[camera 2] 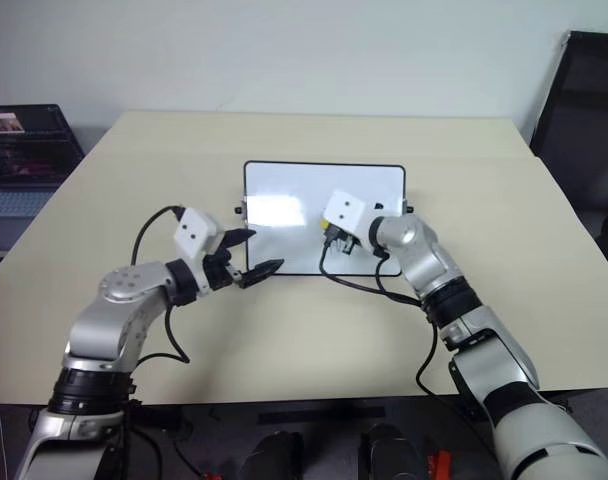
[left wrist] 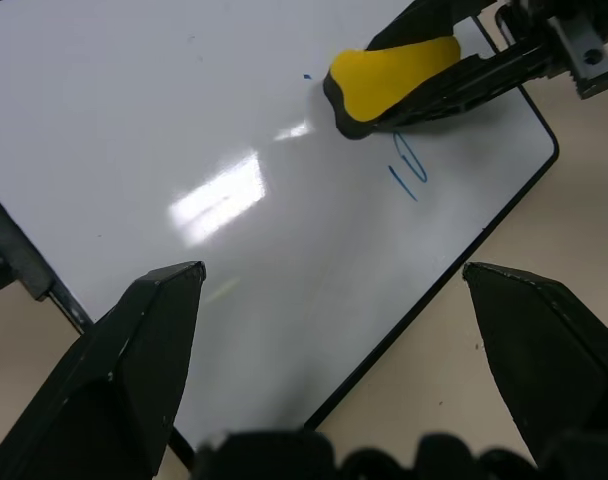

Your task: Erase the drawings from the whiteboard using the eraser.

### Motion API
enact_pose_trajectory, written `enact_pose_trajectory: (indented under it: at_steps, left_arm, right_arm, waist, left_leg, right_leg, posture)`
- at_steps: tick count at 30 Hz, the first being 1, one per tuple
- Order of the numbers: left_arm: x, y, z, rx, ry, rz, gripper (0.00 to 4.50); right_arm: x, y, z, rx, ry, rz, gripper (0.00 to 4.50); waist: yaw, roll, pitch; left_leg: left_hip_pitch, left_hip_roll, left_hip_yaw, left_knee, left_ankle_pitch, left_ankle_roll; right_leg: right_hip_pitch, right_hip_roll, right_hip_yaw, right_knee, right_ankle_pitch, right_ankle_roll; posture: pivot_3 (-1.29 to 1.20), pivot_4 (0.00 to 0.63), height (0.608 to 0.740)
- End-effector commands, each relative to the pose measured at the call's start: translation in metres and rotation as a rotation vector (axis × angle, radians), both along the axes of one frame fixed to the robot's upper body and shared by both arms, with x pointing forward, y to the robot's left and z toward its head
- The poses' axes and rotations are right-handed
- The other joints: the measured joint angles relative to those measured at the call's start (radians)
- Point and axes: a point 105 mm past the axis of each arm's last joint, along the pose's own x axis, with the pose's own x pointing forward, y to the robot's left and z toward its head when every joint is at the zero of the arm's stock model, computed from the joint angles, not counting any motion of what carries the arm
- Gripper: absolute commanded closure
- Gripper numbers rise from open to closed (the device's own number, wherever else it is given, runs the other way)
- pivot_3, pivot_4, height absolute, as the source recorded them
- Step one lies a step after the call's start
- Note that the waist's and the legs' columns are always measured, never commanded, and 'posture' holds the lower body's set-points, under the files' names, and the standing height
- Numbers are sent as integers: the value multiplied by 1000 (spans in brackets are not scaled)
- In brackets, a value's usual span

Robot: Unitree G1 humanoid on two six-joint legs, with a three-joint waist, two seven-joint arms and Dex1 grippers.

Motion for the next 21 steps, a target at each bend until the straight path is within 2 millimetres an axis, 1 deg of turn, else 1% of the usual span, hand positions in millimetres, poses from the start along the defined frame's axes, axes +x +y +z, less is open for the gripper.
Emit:
enact_pose_trajectory:
  at_steps: [1,3,6,9,12,14,17,19,21]
  left_arm:
    - [-2,-10,17,4,-66,-33,0]
    - [-2,-12,18,2,-65,-38,0]
    - [-3,-16,19,-2,-65,-47,0]
    - [-4,-18,19,-3,-64,-49,0]
    - [-5,-19,19,-4,-63,-50,0]
    - [-6,-19,19,-4,-62,-51,0]
    - [-6,-20,20,-5,-61,-51,0]
    - [-6,-20,21,-6,-62,-52,0]
    - [-7,-20,21,-6,-61,-52,0]
  right_arm:
    - [17,-15,27,48,-104,-106,3378]
    - [18,-15,27,57,-96,-108,3378]
    - [15,-14,18,45,-43,-90,3378]
    - [2,-13,-4,-38,54,-13,3378]
    - [-7,-15,-14,-88,101,27,3378]
    - [-5,-17,-12,-92,83,16,3378]
    - [3,-16,4,-55,7,-21,3378]
    - [8,-12,18,-16,-57,-38,3378]
    - [10,-9,27,3,-95,-39,3378]
  waist:
    - [0,0,0]
    - [1,0,0]
    - [1,0,0]
    - [0,0,0]
    - [0,0,0]
    - [0,0,0]
    - [0,0,0]
    - [-1,0,0]
    - [-1,0,0]
  left_leg:
    - [0,0,0,0,0,0]
    - [0,0,0,0,1,0]
    - [0,0,0,0,1,0]
    - [0,0,0,0,1,0]
    - [0,0,0,-1,1,0]
    - [0,0,0,-1,1,0]
    - [0,0,0,0,1,0]
    - [0,0,0,0,1,0]
    - [0,0,0,0,1,0]
  right_leg:
    - [0,0,0,0,0,0]
    - [0,0,0,0,0,0]
    - [0,0,0,0,0,0]
    - [0,0,0,0,0,0]
    - [0,0,0,0,0,0]
    - [0,0,0,0,0,0]
    - [0,0,0,0,0,0]
    - [0,0,0,0,0,0]
    - [0,0,0,0,0,0]
  posture:
    - [0,150,740]
    - [0,150,740]
    - [0,150,740]
    - [0,150,740]
    - [0,150,740]
    - [0,150,740]
    - [0,150,740]
    - [0,150,740]
    - [0,150,740]
